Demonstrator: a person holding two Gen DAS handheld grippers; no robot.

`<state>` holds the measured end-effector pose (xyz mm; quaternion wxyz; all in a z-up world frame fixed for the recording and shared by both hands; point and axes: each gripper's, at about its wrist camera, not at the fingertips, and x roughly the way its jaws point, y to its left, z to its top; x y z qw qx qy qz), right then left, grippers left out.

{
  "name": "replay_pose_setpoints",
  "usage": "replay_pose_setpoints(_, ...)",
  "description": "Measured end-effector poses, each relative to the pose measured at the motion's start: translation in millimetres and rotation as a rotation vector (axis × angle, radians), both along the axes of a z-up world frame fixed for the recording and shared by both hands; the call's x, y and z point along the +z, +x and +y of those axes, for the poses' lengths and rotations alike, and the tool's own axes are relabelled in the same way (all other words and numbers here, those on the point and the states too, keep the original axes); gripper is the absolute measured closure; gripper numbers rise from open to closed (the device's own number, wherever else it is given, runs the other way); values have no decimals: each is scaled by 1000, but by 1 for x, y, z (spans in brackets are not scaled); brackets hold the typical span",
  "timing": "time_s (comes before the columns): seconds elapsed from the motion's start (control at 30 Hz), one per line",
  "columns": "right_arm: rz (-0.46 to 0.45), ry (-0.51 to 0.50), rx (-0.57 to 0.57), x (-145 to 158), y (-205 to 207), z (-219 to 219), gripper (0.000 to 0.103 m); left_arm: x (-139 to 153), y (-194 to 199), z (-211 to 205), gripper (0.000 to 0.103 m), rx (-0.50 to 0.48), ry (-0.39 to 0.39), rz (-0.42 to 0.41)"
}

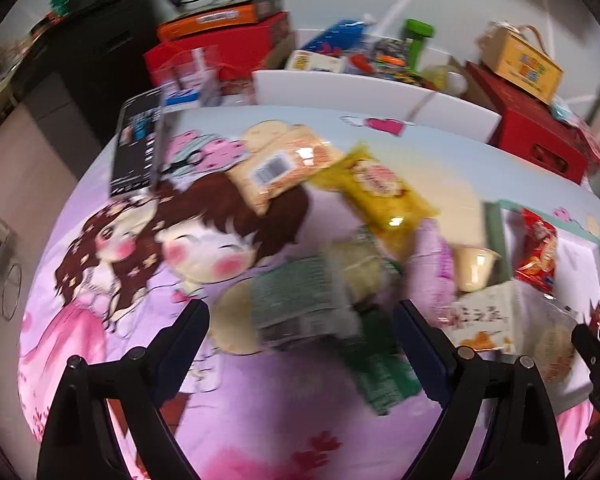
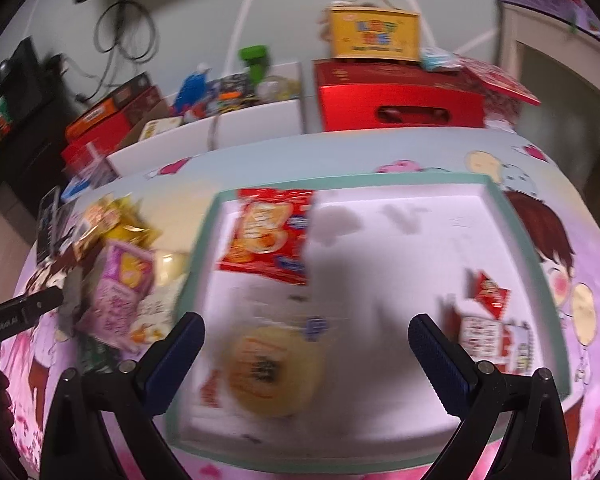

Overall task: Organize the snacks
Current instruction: 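Move both grippers back toward the snack pile beside the tray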

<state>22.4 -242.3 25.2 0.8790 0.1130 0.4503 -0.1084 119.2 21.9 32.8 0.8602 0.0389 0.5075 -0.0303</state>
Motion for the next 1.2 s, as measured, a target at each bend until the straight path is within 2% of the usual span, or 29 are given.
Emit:
replay_pose_setpoints(0.23,-5,12,83,-1,12,39,0,-2,0,33,10,66,-14,3)
replay_pose_setpoints(0.67,-27,66,216,-6,31,103,0,-3,-1,91,10,219,-97,3)
replay_pose_setpoints(0.97,-63,71,300,-13,42,131,0,-14,18,82,10,188,-271,31)
replay_pose_setpoints(1.07,-88,90,299,-13,43,131,0,-14,24,72,10,166,-269,21)
replay_pose_setpoints(1.2,-64,137,272,-20,50,124,0,-18,29,63,10,139,-273,31)
